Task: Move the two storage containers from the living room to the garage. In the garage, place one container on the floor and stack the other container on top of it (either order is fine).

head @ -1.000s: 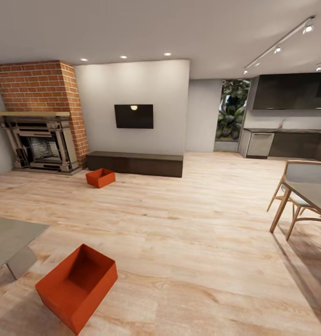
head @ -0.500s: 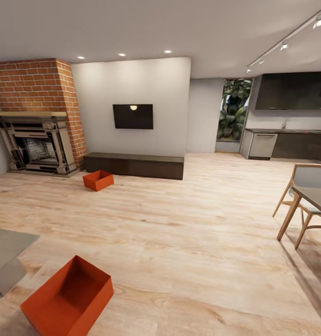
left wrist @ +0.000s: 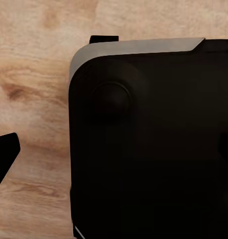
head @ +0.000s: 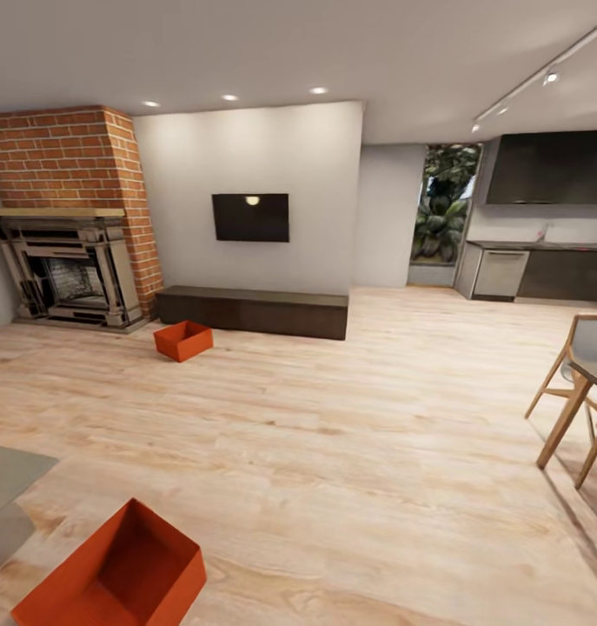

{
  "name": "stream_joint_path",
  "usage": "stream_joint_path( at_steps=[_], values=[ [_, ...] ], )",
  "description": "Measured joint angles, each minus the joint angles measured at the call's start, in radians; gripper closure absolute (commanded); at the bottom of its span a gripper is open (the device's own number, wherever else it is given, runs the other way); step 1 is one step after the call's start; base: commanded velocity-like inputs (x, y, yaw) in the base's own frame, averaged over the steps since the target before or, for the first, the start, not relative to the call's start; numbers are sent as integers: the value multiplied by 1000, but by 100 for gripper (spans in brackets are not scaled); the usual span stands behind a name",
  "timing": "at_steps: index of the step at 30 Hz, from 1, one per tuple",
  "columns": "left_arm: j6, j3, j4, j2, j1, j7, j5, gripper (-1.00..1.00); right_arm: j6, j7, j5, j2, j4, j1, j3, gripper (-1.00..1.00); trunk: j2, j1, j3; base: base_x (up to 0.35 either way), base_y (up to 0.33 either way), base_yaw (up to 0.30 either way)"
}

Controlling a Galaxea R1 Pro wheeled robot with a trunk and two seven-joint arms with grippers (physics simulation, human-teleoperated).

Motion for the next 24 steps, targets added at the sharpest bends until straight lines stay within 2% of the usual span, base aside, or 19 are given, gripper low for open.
stream_joint_path(
  at_steps=[24],
  values=[
    [0,0,0,-1,0,0,-1,-100,0,0,0,0,0,0,0,-100,0,0,0,323,0,267]
  ],
)
